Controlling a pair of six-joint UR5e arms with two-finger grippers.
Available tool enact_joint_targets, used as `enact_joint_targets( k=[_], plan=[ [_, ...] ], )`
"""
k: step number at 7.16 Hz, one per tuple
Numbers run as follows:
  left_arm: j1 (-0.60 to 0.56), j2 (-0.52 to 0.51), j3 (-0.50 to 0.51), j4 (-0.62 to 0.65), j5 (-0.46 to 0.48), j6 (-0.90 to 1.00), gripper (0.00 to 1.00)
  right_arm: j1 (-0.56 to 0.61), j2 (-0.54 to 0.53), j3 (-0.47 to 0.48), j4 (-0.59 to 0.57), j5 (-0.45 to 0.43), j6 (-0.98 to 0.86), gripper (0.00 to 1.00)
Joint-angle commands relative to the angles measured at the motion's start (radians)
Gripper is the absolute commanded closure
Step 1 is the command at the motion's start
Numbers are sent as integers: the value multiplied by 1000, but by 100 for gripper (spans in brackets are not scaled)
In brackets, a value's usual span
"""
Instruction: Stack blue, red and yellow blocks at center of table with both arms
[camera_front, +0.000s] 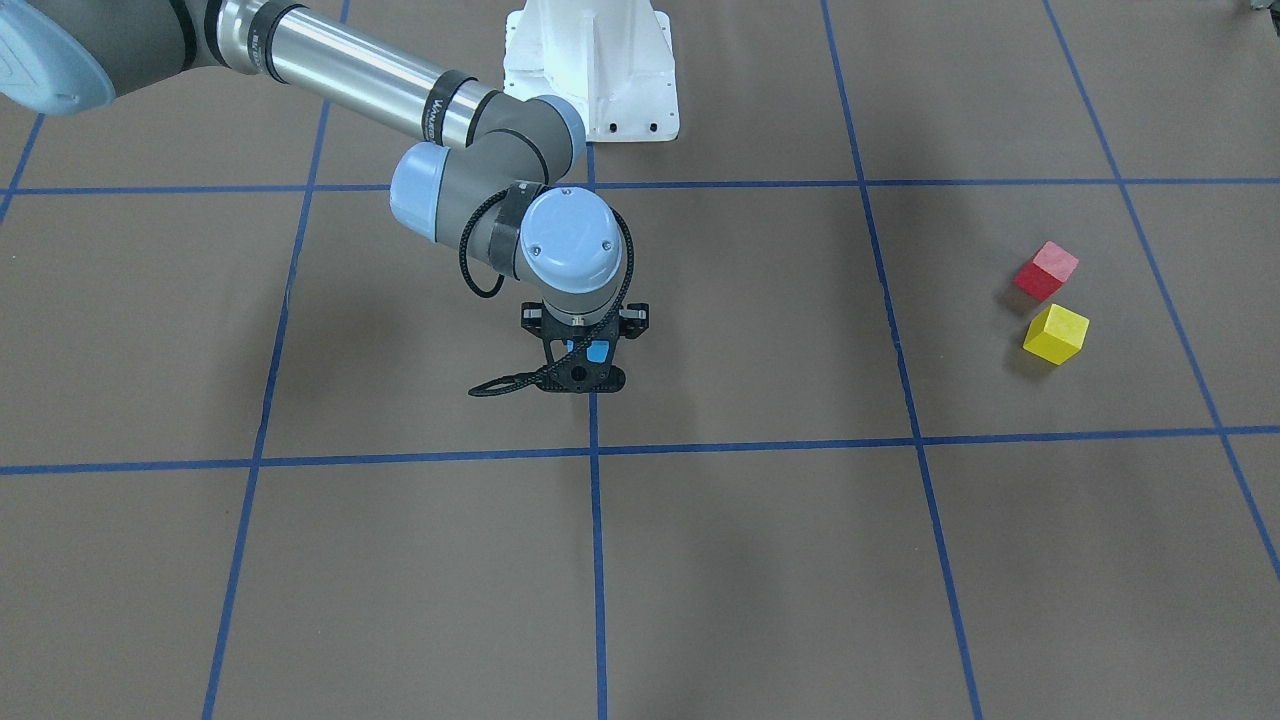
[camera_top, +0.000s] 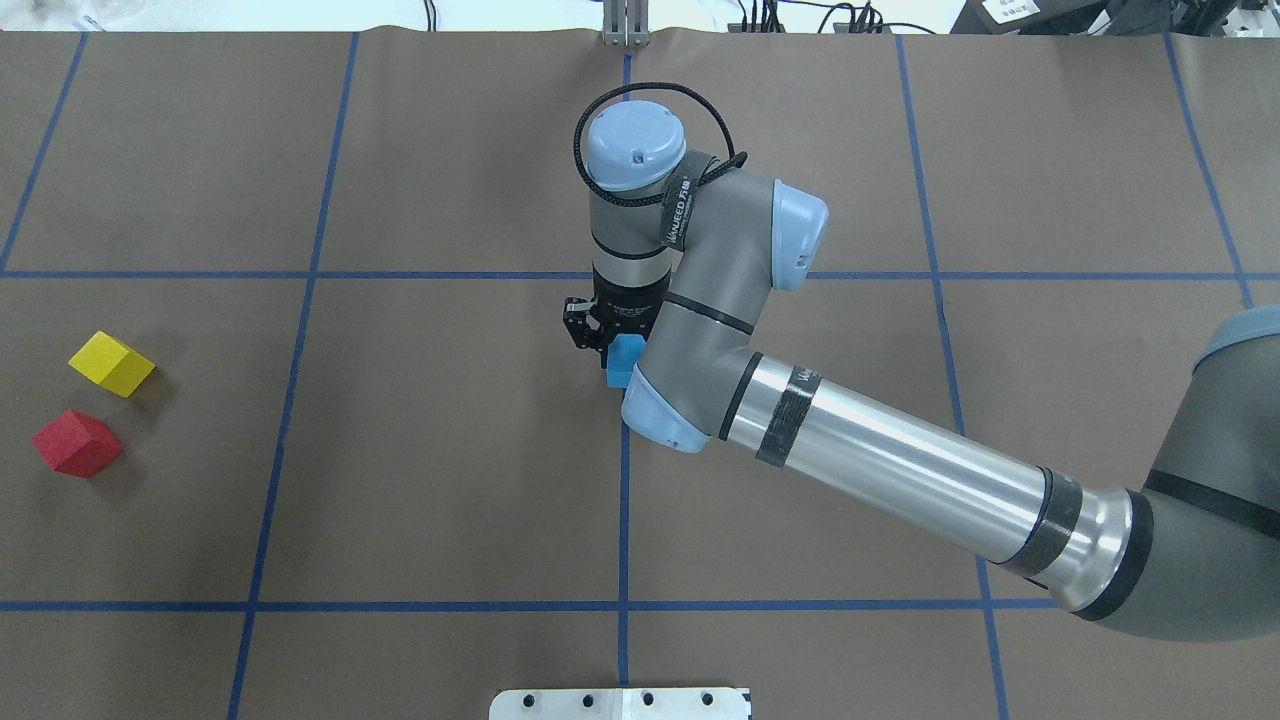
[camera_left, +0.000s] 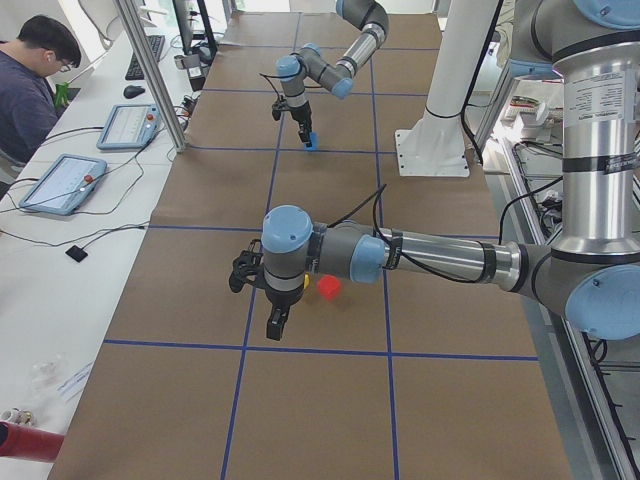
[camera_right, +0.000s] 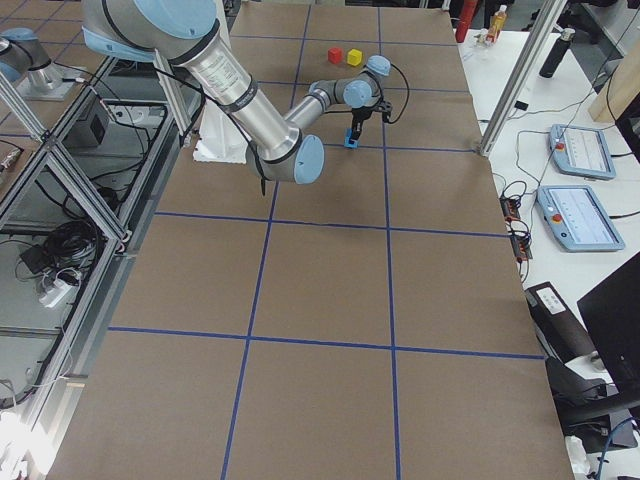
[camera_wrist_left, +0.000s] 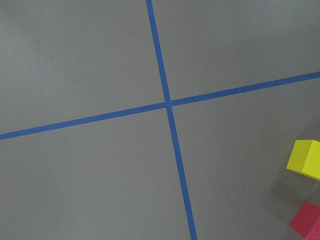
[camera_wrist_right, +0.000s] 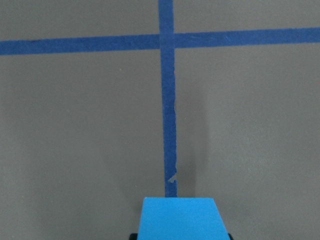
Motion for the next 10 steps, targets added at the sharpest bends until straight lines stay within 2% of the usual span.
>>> enact_joint_targets(
  k=[1, 4, 5, 6, 8, 9, 10],
  plan=[
    [1, -20, -2, 2, 0, -5, 0, -5, 1, 8, 2, -12, 20, 1],
    [3, -55, -6, 5, 0, -14, 0, 22, -2, 48, 52, -7, 27, 1],
    [47, -55, -18, -8, -9, -140, 0, 57, -22, 109, 41, -6, 27, 1],
    [147, -38, -80, -105, -8, -346, 0, 109, -81, 193, 39, -3, 24, 1],
    [310, 88, -105, -422, 47, -774, 0, 244, -302, 395, 41, 5, -81, 1],
    [373, 112, -107, -490, 95, -904, 0, 293, -359, 420, 41, 12, -201, 1],
    [441, 121, -108, -509, 176, -916, 0, 318, -388, 419, 41, 16, -272, 1]
  ],
)
